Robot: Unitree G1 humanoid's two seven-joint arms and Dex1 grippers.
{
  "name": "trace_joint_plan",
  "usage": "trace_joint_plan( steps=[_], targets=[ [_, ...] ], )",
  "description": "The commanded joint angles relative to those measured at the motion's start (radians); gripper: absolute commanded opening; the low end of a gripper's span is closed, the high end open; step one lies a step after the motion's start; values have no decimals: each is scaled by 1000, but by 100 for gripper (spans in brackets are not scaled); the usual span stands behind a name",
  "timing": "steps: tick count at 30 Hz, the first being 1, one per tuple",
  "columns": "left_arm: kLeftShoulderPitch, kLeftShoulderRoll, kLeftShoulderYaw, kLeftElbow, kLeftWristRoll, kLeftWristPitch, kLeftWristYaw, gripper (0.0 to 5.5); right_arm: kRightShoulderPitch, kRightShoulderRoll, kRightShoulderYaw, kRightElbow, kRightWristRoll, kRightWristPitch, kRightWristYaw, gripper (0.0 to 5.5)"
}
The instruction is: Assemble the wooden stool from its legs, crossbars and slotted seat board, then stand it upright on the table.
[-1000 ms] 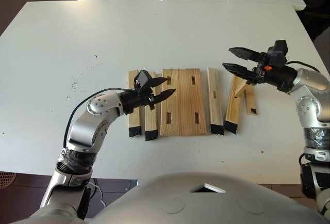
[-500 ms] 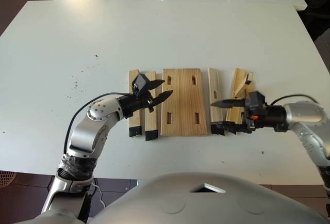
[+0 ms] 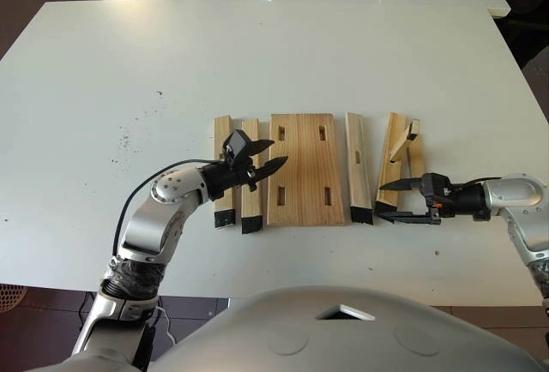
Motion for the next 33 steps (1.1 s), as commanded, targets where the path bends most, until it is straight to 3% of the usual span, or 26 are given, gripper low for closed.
trace_joint_plan(
  steps=[1, 5, 8, 12, 17, 20, 24, 26, 33],
  targets=[
    [17, 3, -5, -3, 18, -5, 5, 253, -27, -53, -2, 66, -59, -37, 20, 278],
    [30, 0, -11, -5, 31, -9, 10, 253, -59, -68, -32, 78, -38, -44, 10, 278],
    [39, 2, -7, -10, 34, -9, 14, 253, -18, -72, -96, -73, 49, 54, -38, 278],
    [69, 3, 5, -34, 35, -9, 29, 253, 79, -54, -201, -385, 144, 309, -237, 297],
    [128, 0, 22, -76, 36, -10, 62, 253, 283, -51, -241, -714, -31, 548, -509, 359],
    [150, 5, 32, -90, 37, -10, 74, 253, 358, 66, -263, -857, -35, 767, -709, 405],
    [155, 1, 35, -98, 41, -2, 88, 253, 334, 355, -332, -950, 73, 1083, -973, 405],
    [150, -7, 25, -106, 42, 5, 95, 253, 326, 435, -325, -970, 96, 1161, -1038, 405],
    [126, -10, 8, -96, 47, 12, 91, 253, 268, 522, -300, -861, 80, 1178, -1124, 405]
  ],
)
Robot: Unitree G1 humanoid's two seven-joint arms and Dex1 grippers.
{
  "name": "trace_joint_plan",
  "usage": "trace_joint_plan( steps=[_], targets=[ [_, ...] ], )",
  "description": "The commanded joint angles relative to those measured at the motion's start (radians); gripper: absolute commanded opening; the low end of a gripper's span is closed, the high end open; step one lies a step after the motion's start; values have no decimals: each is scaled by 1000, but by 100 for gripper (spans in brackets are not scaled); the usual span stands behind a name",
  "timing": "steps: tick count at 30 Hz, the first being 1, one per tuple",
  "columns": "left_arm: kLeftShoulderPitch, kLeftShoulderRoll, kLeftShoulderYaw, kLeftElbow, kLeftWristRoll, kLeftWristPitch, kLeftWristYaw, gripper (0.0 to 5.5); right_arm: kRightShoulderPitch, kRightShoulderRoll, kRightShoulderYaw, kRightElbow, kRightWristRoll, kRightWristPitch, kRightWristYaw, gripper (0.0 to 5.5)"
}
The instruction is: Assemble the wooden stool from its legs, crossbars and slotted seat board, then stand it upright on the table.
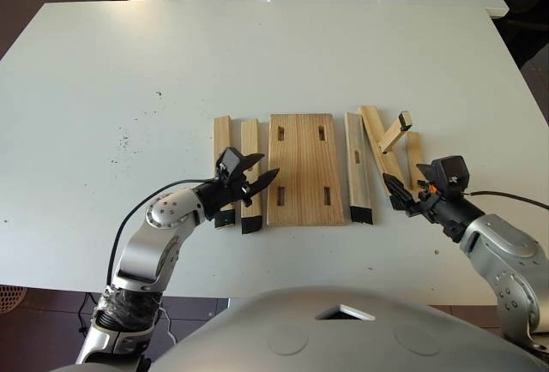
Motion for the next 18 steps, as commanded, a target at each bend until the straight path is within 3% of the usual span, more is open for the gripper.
trace_joint_plan(
  steps=[1, 3, 16, 18],
  targets=[
    [-25, 5, -8, 4, 9, 13, -2, 253, -34, 2, 21, 72, -26, -36, -20, 405],
    [-33, 6, -11, 7, 10, 15, -3, 253, -42, -2, 41, 119, -45, -80, -15, 405],
    [-50, 12, -13, -5, 3, 30, -6, 253, 13, -45, 106, 245, -98, -217, 29, 205],
    [-51, 10, -15, -3, 5, 30, -5, 253, 14, -46, 111, 264, -101, -232, 33, 204]
  ],
)
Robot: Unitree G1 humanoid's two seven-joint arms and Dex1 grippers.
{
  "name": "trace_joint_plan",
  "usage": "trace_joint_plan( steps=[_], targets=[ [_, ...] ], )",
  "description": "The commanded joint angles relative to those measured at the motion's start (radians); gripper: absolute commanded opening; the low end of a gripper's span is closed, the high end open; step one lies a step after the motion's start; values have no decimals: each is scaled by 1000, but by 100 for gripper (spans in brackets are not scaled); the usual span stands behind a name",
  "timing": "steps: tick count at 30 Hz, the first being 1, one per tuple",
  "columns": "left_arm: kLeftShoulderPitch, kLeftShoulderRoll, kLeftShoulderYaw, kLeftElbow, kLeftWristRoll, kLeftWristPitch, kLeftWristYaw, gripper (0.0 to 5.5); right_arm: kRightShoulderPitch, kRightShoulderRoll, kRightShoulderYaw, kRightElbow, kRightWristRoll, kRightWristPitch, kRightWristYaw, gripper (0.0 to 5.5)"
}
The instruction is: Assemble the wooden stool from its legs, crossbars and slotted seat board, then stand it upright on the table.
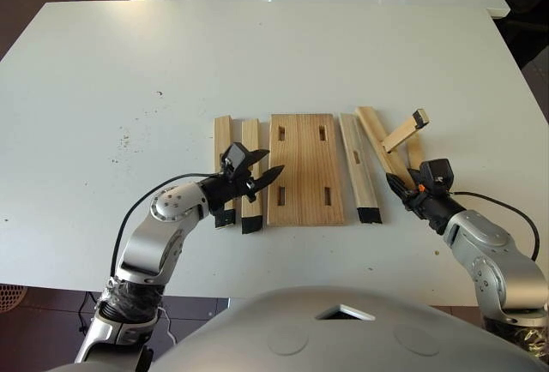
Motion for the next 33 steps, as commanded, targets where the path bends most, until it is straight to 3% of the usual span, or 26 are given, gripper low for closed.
trace_joint_plan(
  steps=[1, 5, 9, 14, 19, 23, 33],
  targets=[
    [-9, 5, -2, -5, 6, 10, 0, 253, 11, -10, 17, 48, -11, -8, 10, 204],
    [-16, 4, 5, -6, 0, 6, -4, 253, -31, 12, 0, 38, 22, -49, 25, 204],
    [-43, -3, 84, -38, -85, 49, -1, 270, -166, 33, -69, -3, 119, -143, 79, 204],
    [-155, -6, 233, -140, -375, 190, -9, 345, -318, -21, -106, -53, 225, -258, 222, 204],
    [-322, -13, 366, -145, -801, 340, 67, 382, -410, -156, -166, -127, 657, -136, 446, 204],
    [-355, 10, 356, -145, -921, 379, 55, 382, -460, -271, -199, -77, 881, -39, 519, 204],
    [-344, 51, 322, -250, -1097, 377, -38, 382, -533, -399, -119, 3, 936, 22, 664, 204]
  ],
)
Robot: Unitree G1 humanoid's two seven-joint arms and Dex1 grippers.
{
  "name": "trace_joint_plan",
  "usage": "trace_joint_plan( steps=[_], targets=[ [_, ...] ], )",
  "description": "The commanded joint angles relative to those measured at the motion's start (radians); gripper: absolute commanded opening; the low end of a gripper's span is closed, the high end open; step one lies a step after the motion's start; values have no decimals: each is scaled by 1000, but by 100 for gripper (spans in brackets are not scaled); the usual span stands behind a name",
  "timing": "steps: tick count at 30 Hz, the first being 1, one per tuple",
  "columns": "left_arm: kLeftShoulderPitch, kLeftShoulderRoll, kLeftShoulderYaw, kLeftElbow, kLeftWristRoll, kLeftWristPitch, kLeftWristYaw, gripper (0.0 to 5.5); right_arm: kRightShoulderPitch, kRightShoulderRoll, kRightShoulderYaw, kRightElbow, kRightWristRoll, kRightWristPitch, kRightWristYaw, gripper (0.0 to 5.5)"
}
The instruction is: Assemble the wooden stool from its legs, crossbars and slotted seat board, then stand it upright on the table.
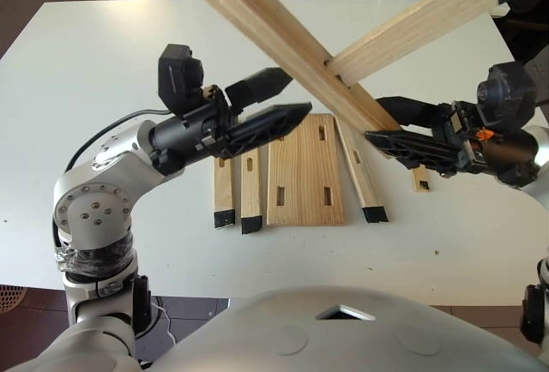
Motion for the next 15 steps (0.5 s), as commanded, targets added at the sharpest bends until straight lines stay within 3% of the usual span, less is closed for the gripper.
trace_joint_plan(
  steps=[1, 6, 15],
  targets=[
    [-21, 8, -15, -8, -58, -7, 12, 382, -20, -41, 30, 7, 5, 15, 59, 204],
    [-59, 2, -4, 38, -123, -29, 50, 359, -9, -58, 69, 18, -30, 7, 110, 204],
    [41, 76, -63, -25, 14, -39, -123, 212, -37, -70, 71, 47, -76, -17, 140, 204]
  ],
)
